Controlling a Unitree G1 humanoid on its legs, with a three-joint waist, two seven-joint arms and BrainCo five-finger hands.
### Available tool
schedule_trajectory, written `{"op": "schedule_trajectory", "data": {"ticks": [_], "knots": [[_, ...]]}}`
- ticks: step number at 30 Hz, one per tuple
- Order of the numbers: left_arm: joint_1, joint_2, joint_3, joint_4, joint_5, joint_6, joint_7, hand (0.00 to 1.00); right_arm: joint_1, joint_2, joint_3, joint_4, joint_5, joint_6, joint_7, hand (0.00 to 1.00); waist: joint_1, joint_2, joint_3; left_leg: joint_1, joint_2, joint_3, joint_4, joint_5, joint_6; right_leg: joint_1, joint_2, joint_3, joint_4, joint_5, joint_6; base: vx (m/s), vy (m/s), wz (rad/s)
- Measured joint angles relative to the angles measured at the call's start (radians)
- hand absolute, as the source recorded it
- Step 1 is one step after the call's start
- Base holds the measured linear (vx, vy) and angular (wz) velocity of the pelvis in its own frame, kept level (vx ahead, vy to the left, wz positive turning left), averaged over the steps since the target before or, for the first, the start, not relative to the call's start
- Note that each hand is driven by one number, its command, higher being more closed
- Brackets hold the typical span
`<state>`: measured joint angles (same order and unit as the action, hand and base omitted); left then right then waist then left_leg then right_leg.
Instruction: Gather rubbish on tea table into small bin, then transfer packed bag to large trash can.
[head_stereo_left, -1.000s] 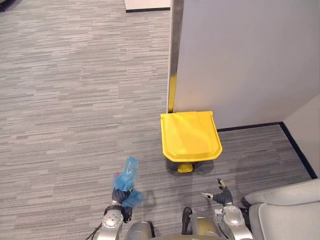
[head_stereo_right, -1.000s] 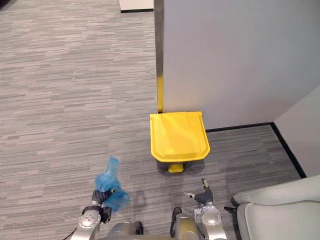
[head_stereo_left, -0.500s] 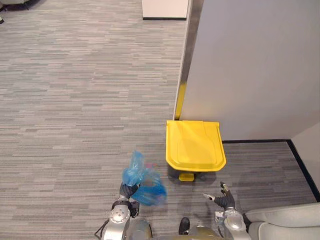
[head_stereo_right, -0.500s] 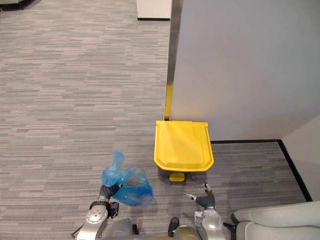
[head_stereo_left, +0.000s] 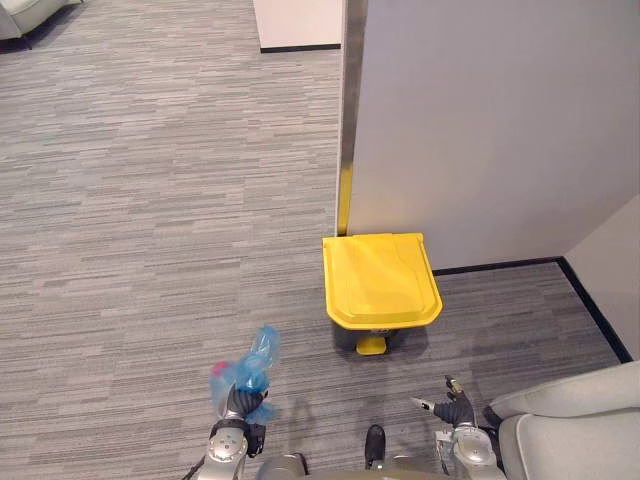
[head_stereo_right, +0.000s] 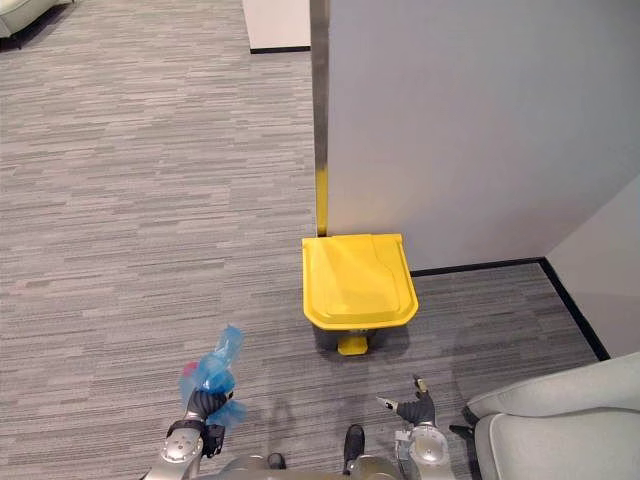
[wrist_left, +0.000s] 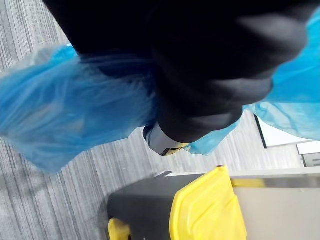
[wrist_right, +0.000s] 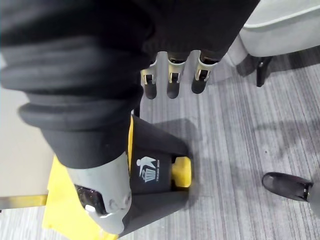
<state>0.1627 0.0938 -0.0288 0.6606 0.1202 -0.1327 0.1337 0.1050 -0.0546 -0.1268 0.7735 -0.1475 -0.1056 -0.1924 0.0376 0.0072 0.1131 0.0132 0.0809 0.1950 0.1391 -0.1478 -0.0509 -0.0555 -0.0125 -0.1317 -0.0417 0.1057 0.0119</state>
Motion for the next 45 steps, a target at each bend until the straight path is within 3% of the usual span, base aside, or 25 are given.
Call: {"op": "schedule_trajectory", "data": {"ticks": [10, 14, 18, 20, 22, 24, 26, 27, 29, 31, 33, 35, 37, 45], "knots": [[0.014, 0.000, 0.014, 0.000, -0.001, 0.000, 0.000, 1.00, -0.037, -0.030, 0.001, 0.036, 0.000, 0.000, 0.000, 0.00, 0.000, -0.016, -0.013, 0.010, -0.012, -0.002, -0.019, 0.007, 0.011, 0.009, 0.008, 0.008, -0.032, 0.018, -0.004, 0.02, 0.009, -0.02], [0.015, 0.001, 0.044, -0.001, -0.002, 0.000, 0.002, 1.00, -0.078, -0.033, 0.007, 0.036, -0.001, 0.000, 0.000, 0.00, 0.005, -0.014, -0.012, 0.003, -0.005, 0.023, 0.027, -0.029, 0.025, -0.005, 0.012, 0.041, -0.005, 0.009, 0.006, 0.01, 0.041, -0.24], [0.018, -0.001, 0.059, -0.002, -0.004, 0.004, 0.003, 1.00, -0.120, -0.036, 0.012, 0.036, -0.001, 0.001, 0.000, 0.00, 0.007, -0.009, -0.003, -0.040, 0.009, 0.061, 0.148, -0.107, 0.037, -0.127, 0.003, 0.083, 0.240, -0.104, 0.025, -0.07, 0.067, -0.32], [0.013, 0.003, 0.074, -0.011, -0.004, 0.005, 0.007, 1.00, -0.115, -0.041, 0.011, 0.037, -0.002, 0.004, -0.001, 0.00, 0.000, -0.009, 0.023, -0.005, 0.000, 0.056, 0.155, -0.135, 0.072, -0.189, -0.043, 0.061, 0.423, -0.159, 0.059, -0.05, 0.086, 0.09], [0.013, 0.009, 0.066, -0.032, -0.009, 0.006, 0.019, 1.00, -0.111, -0.041, 0.010, 0.037, -0.002, 0.008, -0.001, 0.00, -0.002, 0.002, 0.052, 0.019, -0.001, 0.047, 0.170, -0.155, 0.080, -0.226, -0.064, -0.001, 0.471, -0.196, 0.053, -0.03, 0.087, 0.14], [0.005, 0.030, 0.063, -0.036, -0.011, 0.005, 0.022, 1.00, -0.112, -0.040, 0.008, 0.029, -0.002, 0.008, -0.002, 0.00, -0.001, -0.005, 0.067, 0.021, 0.000, 0.023, 0.218, -0.192, 0.082, -0.265, -0.085, -0.037, 0.412, -0.186, 0.063, 0.10, 0.025, 0.32], [-0.010, 0.041, 0.065, -0.037, -0.012, 0.005, 0.024, 1.00, -0.114, -0.040, 0.004, 0.026, -0.001, 0.008, -0.005, 0.00, 0.004, -0.026, 0.089, 0.028, 0.000, 0.018, 0.284, -0.231, 0.057, -0.276, -0.103, -0.091, 0.231, -0.117, 0.087, 0.21, -0.085, 0.39], [-0.010, 0.044, 0.066, -0.038, -0.012, 0.005, 0.025, 1.00, -0.117, -0.038, 0.004, 0.025, -0.002, 0.008, -0.006, 0.00, 0.008, -0.032, 0.095, 0.031, -0.001, 0.017, 0.311, -0.252, 0.041, -0.279, -0.104, -0.111, 0.205, -0.116, 0.085, 0.27, -0.148, 0.29], [-0.012, 0.040, 0.066, -0.032, -0.012, 0.007, 0.026, 1.00, -0.121, -0.036, 0.003, 0.020, -0.003, 0.015, -0.010, 0.00, 0.007, -0.025, 0.103, 0.067, 0.022, -0.001, 0.353, -0.303, 0.003, -0.263, -0.092, -0.112, 0.234, 0.033, 0.015, 0.30, -0.149, 0.09], [-0.034, 0.027, 0.061, -0.032, -0.011, 0.007, 0.025, 1.00, -0.121, -0.033, -0.003, -0.014, -0.003, 0.020, -0.010, 0.00, 0.004, -0.007, 0.117, 0.084, 0.037, -0.003, 0.332, -0.306, -0.006, -0.265, -0.072, -0.105, 0.253, 0.058, -0.019, 0.26, -0.077, -0.01], [-0.055, 0.023, 0.051, -0.026, -0.010, 0.008, 0.021, 1.00, -0.121, -0.031, -0.010, -0.014, -0.003, 0.024, -0.009, 0.00, 0.003, -0.004, 0.125, 0.109, 0.049, -0.020, 0.312, -0.291, -0.024, -0.267, -0.055, -0.098, 0.302, 0.029, -0.050, 0.23, -0.076, 0.01], [-0.075, 0.022, 0.024, -0.023, -0.005, 0.007, 0.020, 1.00, -0.105, -0.032, -0.057, -0.014, -0.003, 0.027, -0.010, 0.00, 0.000, -0.005, 0.125, 0.146, 0.047, -0.074, 0.301, -0.261, -0.026, -0.267, -0.069, -0.106, 0.404, -0.050, -0.043, 0.23, -0.088, 0.20], [-0.097, 0.017, 0.019, -0.023, 0.002, 0.006, 0.020, 1.00, -0.089, -0.031, -0.066, -0.014, -0.002, 0.030, -0.009, 0.00, -0.005, -0.006, 0.126, 0.150, 0.055, -0.098, 0.295, -0.250, -0.033, -0.268, -0.079, -0.129, 0.441, -0.087, -0.039, 0.20, -0.075, 0.32], [-0.100, -0.013, 0.019, -0.023, 0.001, 0.004, 0.019, 1.00, -0.081, 0.011, -0.062, -0.014, -0.001, 0.036, 0.000, 0.00, -0.001, -0.008, 0.115, 0.147, 0.094, -0.103, 0.246, -0.218, -0.081, -0.263, -0.041, -0.156, 0.391, -0.084, -0.054, 0.12, -0.024, 0.02]]}}
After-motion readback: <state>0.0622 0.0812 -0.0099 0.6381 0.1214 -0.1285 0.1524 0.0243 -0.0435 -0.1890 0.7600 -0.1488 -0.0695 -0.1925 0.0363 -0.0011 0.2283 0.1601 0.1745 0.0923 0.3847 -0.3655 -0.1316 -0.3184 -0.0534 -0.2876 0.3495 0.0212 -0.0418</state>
